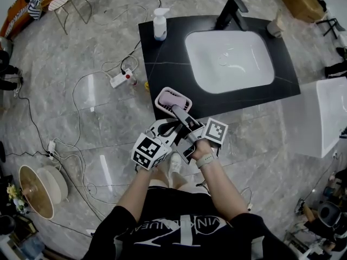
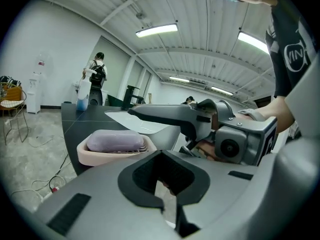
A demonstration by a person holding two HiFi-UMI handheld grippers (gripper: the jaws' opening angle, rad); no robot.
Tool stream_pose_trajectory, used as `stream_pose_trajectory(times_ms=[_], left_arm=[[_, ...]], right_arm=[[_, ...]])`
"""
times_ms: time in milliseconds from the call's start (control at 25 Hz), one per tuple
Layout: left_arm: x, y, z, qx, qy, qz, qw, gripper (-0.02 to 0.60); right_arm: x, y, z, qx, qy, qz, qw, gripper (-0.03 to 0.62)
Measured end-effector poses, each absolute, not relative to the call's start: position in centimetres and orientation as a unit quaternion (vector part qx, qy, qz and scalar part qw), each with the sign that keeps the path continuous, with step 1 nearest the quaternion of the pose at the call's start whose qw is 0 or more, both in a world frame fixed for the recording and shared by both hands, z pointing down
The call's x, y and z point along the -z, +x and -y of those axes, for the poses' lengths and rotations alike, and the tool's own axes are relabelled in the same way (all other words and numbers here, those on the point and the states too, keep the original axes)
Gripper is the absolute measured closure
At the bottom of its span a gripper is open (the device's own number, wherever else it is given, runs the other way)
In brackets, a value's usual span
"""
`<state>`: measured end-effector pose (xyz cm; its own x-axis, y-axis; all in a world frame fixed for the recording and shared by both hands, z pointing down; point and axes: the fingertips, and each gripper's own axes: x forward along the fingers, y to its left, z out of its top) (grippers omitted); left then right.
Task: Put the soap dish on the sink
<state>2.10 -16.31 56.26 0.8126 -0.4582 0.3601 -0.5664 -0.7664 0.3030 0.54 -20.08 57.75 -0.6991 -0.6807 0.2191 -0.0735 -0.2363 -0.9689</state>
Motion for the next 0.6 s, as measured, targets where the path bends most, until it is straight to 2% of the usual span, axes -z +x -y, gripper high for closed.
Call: stream_pose_trajectory(times_ms=[600], left_arm=[[-57.0, 2.5, 16.4, -0.154, 0.925, 0.269, 0.220, 0.568]], right_arm=[[-57.8, 0.1, 19.1, 0.723, -0.326, -0.572, 0.208, 0.278]])
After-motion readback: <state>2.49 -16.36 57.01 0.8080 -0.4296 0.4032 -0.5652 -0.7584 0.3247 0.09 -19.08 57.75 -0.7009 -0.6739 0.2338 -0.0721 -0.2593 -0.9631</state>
